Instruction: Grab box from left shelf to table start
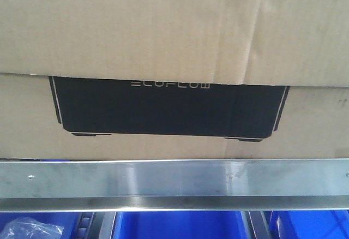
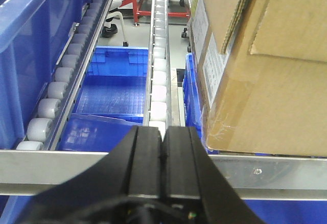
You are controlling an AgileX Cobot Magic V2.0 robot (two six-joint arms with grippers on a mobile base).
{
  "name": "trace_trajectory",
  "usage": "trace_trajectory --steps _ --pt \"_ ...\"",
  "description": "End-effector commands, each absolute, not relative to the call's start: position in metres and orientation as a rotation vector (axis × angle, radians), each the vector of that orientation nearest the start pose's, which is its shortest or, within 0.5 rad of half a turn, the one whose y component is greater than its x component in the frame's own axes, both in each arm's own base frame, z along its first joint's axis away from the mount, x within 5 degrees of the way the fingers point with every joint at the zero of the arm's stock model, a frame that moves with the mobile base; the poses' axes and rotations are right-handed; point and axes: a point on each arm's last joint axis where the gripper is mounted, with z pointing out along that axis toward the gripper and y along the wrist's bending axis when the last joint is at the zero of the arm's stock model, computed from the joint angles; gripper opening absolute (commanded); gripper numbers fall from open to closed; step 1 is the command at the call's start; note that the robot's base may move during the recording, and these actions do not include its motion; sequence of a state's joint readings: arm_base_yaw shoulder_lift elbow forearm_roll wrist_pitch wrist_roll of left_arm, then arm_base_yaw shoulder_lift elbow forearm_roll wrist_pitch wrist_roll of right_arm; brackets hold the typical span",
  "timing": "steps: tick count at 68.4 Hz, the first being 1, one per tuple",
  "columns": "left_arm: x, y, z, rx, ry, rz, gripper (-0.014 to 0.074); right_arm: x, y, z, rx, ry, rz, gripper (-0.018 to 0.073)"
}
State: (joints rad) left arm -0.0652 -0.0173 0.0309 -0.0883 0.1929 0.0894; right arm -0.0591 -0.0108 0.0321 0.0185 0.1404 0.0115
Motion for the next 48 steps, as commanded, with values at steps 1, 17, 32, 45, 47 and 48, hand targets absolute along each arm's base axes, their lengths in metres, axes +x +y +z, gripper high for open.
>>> trace_trajectory --steps 1,17,32,45,47,48 --pt "0.056 -0.005 0.195 0.058 1.597 -0.072 -0.0099 0.056 -0.003 0.198 0.063 1.553 -0.035 0.0053" --pt "0.056 -0.005 0.195 0.058 1.597 -0.072 -0.0099 0.056 -0.003 0.198 0.063 1.553 -0.035 0.0053" --pt "0.056 -0.005 0.198 0.046 1.566 -0.08 -0.0099 0.056 -0.003 0.198 0.063 1.553 -0.035 0.0053" --pt "0.055 -0.004 0.206 0.027 1.481 -0.087 -0.0099 0.056 -0.003 0.199 0.061 1.541 -0.037 0.0053" --pt "0.055 -0.004 0.208 0.024 1.458 -0.085 -0.0099 0.056 -0.003 0.199 0.061 1.541 -0.037 0.0053" --pt "0.055 -0.004 0.209 0.022 1.443 -0.085 -0.0099 0.056 -0.003 0.199 0.061 1.542 -0.037 0.0053"
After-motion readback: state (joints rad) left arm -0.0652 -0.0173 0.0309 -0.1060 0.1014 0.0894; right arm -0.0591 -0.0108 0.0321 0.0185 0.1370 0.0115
